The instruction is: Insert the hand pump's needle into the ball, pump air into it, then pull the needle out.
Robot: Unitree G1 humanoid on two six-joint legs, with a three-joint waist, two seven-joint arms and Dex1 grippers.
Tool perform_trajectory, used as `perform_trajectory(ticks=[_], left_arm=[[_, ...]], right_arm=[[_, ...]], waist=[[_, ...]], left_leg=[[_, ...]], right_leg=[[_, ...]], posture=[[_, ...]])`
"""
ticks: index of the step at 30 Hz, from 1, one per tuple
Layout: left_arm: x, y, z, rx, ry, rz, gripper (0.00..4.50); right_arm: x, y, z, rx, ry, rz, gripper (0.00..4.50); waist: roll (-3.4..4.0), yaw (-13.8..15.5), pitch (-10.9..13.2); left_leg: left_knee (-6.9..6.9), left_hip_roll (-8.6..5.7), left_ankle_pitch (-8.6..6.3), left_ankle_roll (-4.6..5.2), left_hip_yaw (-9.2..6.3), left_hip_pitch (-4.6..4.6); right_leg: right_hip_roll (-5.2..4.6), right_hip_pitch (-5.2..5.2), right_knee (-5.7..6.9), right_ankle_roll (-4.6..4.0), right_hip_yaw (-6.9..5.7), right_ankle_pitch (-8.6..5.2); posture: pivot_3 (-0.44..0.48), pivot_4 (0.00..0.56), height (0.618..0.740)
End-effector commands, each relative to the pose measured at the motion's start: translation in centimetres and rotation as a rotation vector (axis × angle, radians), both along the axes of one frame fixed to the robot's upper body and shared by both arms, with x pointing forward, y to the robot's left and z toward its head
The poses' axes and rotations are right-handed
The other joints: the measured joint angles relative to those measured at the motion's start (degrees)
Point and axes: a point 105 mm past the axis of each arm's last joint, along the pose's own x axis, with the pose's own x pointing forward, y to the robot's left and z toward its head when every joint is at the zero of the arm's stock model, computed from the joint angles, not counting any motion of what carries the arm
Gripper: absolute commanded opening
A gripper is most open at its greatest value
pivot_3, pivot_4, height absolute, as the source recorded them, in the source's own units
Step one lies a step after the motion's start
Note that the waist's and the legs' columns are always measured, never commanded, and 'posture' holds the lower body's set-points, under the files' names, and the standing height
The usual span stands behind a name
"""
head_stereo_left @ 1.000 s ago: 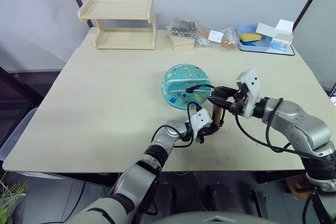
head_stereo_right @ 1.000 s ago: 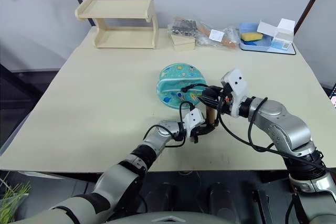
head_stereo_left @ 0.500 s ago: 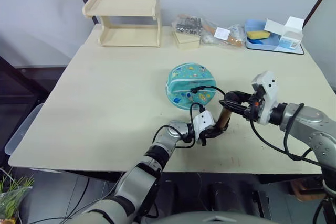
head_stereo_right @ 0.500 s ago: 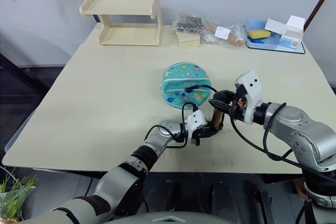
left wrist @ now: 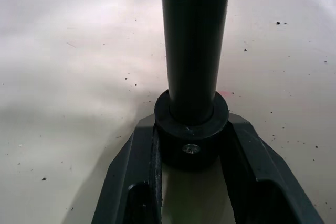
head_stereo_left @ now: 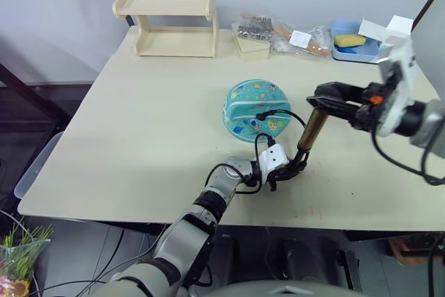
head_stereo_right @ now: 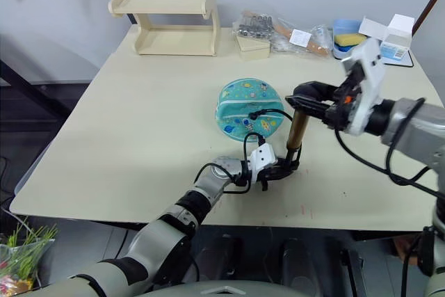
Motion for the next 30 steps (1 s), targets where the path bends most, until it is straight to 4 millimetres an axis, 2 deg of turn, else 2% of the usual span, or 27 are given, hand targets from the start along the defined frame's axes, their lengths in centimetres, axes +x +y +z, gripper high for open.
perform_trajectory(ticks=[1, 5, 6, 7, 15, 17, 19, 23, 24, 27, 30], left_arm=[[-1.8, 2.0, -4.1, 0.131, 0.109, 0.001, 1.04], [-1.8, 2.1, -4.1, 0.131, 0.109, 0.004, 1.04], [-1.8, 2.1, -4.1, 0.130, 0.110, 0.004, 1.04], [-1.8, 2.1, -4.1, 0.129, 0.110, 0.005, 1.04], [-1.6, 2.1, -3.9, 0.119, 0.104, 0.019, 1.04], [-1.6, 2.1, -3.9, 0.117, 0.103, 0.024, 1.04], [-1.5, 2.1, -3.9, 0.115, 0.104, 0.030, 1.04], [-1.4, 2.3, -3.9, 0.115, 0.103, 0.043, 1.04], [-1.3, 2.3, -3.9, 0.115, 0.105, 0.047, 1.04], [-1.3, 2.6, -3.9, 0.118, 0.108, 0.053, 1.04], [-1.3, 3.0, -4.1, 0.126, 0.112, 0.062, 1.04]], right_arm=[[-1.3, -1.7, 5.2, 0.045, -0.180, -0.053, 1.71], [-1.5, -1.7, 6.1, 0.087, -0.160, -0.049, 1.71], [-1.4, -1.7, 6.0, 0.095, -0.150, -0.054, 1.71], [-1.1, -1.5, 5.0, 0.075, -0.125, -0.062, 1.71], [1.0, 0.0, -4.4, 0.053, 0.078, -0.087, 1.71], [1.4, 0.4, -8.4, 0.013, 0.154, -0.104, 1.71], [1.7, 0.9, -11.2, -0.001, 0.198, -0.115, 1.71], [2.1, 1.8, -17.5, -0.045, 0.281, -0.143, 1.71], [2.1, 1.9, -18.6, -0.051, 0.290, -0.151, 1.71], [2.2, 2.1, -19.3, -0.050, 0.276, -0.155, 1.71], [2.5, 2.1, -17.2, -0.052, 0.198, -0.140, 1.71]], waist=[[0.00, 0.0, 0.0], [0.01, -0.1, 0.0], [0.00, -0.1, 0.0], [0.00, -0.1, 0.0], [-0.20, -0.3, -0.3], [-0.19, -0.5, -0.5], [-0.27, -1.0, -0.7], [-0.44, -1.8, -1.2], [-0.54, -1.8, -1.5], [-0.38, -1.8, -1.7], [-0.23, -1.8, -1.8]], left_leg=[[0.00, -0.02, 0.00, 0.00, 0.03, -0.01], [0.02, 0.00, 0.00, 0.00, 0.04, 0.01], [0.02, 0.00, 0.00, 0.00, 0.04, 0.02], [0.02, 0.02, 0.00, 0.00, 0.03, 0.02], [0.02, 0.13, 0.00, 0.00, 0.06, 0.37], [0.02, 0.17, 0.00, 0.00, 0.01, 0.52], [-0.01, 0.19, 0.00, 0.00, 0.05, 0.81], [-0.42, 0.28, -0.01, -0.01, 0.05, 1.98], [-0.45, 0.36, -0.02, -0.02, 0.04, 2.13], [-0.52, 0.48, -0.02, -0.02, -0.11, 2.22], [-0.54, 0.51, -0.01, -0.03, -0.15, 2.23]], right_leg=[[-0.02, -0.02, 0.00, 0.00, 0.03, 0.00], [-0.01, -0.02, 0.04, 0.01, 0.05, 0.01], [-0.01, -0.02, 0.05, 0.01, 0.05, 0.01], [0.00, -0.02, 0.06, 0.00, 0.05, 0.01], [0.12, 0.31, 0.12, 0.00, 0.03, 0.00], [0.17, 0.45, 0.14, -0.01, -0.02, -0.01], [0.21, 0.68, 0.19, -0.03, 0.00, -0.03], [0.25, 1.62, 0.08, -0.06, -0.04, -0.34], [0.33, 1.73, 0.07, -0.02, -0.04, -0.49], [0.50, 1.78, 0.08, -0.09, -0.15, -0.52], [0.57, 1.77, 0.11, -0.21, -0.16, -0.46]], posture=[[0.000, 0.150, 0.740], [0.000, 0.150, 0.740], [0.000, 0.150, 0.740], [0.000, 0.150, 0.740], [0.000, 0.150, 0.740], [0.000, 0.150, 0.740], [0.000, 0.150, 0.740], [0.000, 0.150, 0.740], [0.000, 0.150, 0.740], [0.000, 0.150, 0.740], [0.000, 0.150, 0.740]])
